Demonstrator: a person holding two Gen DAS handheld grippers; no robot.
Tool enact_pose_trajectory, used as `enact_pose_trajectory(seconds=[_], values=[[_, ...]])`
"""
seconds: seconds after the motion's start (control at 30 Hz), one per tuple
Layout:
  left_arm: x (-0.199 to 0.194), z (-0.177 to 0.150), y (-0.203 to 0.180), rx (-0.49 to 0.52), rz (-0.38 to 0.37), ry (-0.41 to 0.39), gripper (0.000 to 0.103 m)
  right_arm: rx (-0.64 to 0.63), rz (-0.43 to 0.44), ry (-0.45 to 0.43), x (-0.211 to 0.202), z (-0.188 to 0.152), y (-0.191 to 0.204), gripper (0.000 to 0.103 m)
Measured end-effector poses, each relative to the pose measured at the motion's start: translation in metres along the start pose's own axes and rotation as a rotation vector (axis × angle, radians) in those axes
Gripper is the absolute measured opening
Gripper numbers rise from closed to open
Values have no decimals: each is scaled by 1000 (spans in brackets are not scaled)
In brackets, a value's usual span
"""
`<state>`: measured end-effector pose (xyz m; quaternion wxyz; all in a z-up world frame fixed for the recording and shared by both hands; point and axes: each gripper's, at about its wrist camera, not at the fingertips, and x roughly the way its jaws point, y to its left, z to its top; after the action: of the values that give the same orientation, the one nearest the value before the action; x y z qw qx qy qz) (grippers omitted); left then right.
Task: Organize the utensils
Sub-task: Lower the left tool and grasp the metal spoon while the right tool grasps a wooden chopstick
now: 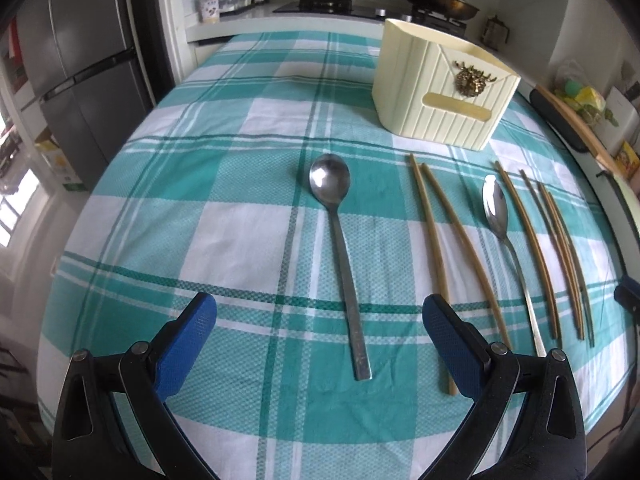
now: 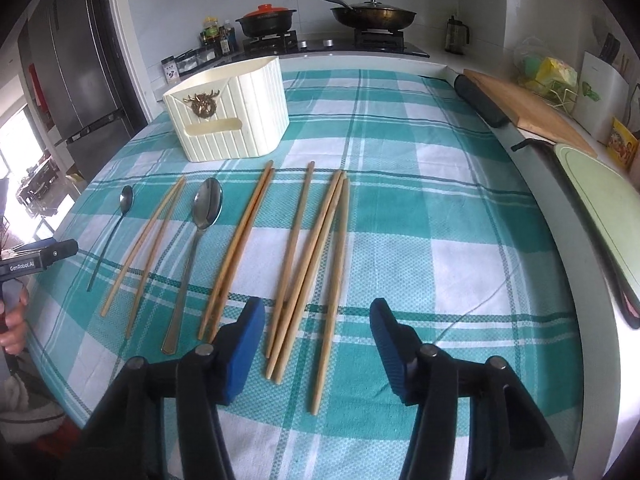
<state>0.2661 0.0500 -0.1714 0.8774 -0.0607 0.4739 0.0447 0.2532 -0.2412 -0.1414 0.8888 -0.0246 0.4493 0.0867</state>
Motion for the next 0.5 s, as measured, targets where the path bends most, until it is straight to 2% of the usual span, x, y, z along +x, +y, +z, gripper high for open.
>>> enact_pose_trajectory(seconds=[0.17, 0.33, 0.43, 0.5], values=[[30, 3, -4, 3, 59, 26, 102, 8, 6, 25, 16, 6, -5, 55], [46, -3, -9, 90, 157, 30, 103, 34, 23, 77, 38, 16, -14, 47], [44, -4, -5, 101, 158, 16, 103, 16, 32, 110, 51, 22, -13, 40], [45, -3, -2, 108, 168, 15, 103, -11, 5, 145, 62, 23, -10, 34]])
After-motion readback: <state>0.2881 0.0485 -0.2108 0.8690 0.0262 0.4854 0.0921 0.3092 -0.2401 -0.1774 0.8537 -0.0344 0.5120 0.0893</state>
